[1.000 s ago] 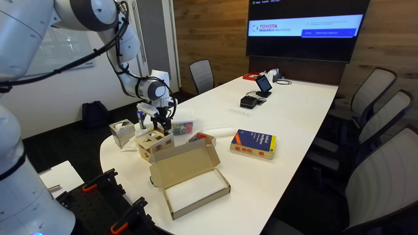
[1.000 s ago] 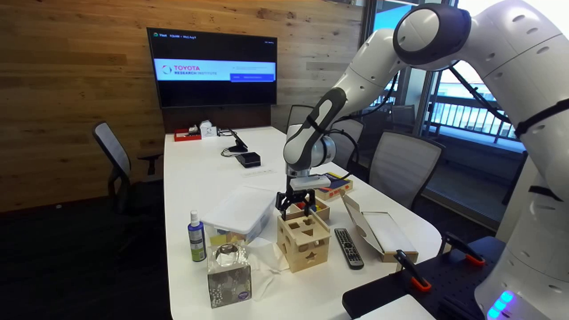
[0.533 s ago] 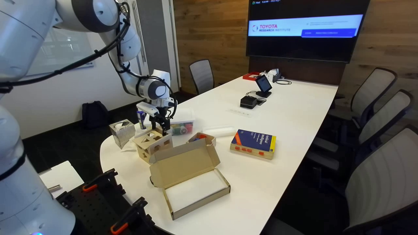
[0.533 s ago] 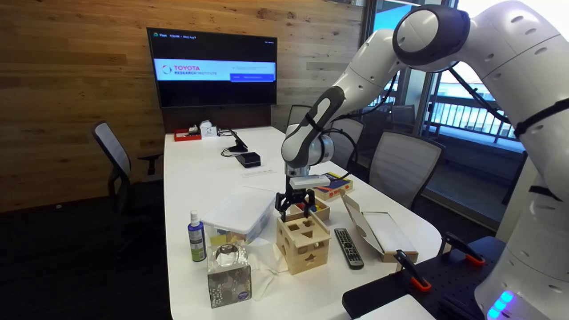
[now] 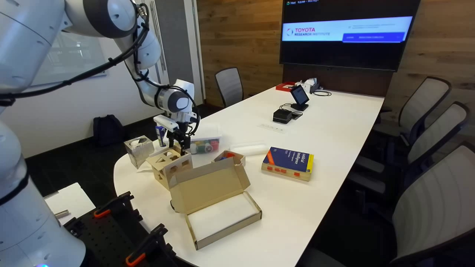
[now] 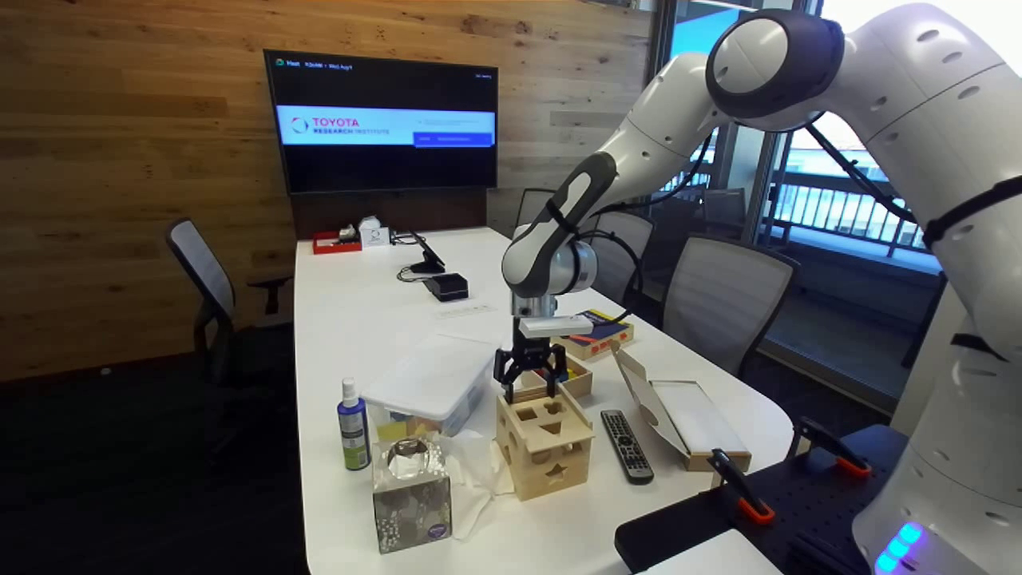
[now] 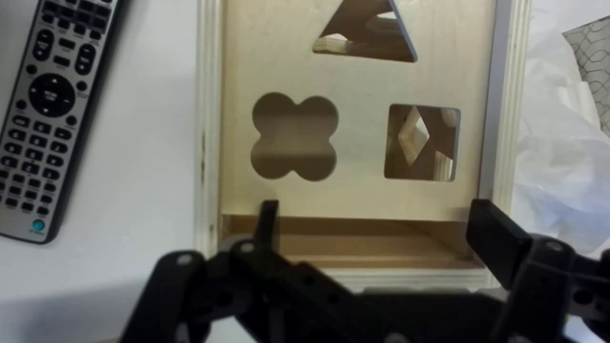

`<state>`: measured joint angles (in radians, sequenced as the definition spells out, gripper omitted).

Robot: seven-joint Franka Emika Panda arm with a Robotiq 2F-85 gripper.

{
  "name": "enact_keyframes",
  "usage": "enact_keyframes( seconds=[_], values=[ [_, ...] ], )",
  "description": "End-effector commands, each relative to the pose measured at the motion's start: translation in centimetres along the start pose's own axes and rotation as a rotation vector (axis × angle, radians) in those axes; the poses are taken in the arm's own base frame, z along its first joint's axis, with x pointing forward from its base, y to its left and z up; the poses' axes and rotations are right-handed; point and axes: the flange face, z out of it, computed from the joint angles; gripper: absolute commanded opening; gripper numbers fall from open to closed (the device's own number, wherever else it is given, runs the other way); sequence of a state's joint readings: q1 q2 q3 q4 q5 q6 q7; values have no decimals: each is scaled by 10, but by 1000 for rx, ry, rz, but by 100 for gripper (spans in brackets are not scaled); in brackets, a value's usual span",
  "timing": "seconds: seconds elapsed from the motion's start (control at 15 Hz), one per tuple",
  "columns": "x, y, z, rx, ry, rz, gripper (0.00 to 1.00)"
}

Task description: Slide the lid to the left to open the box

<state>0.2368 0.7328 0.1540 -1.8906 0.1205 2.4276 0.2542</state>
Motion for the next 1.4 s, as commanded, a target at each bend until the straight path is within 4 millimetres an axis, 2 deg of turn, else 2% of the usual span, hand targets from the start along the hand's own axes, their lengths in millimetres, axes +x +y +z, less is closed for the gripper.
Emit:
enact_keyframes(
  seconds=[0.0, 0.87, 1.33],
  values=[
    [1, -2, 2, 43, -67, -15, 100],
    [0, -5, 11, 100, -200, -41, 100],
    [-8, -19, 16, 109, -158, -112, 100]
  ],
)
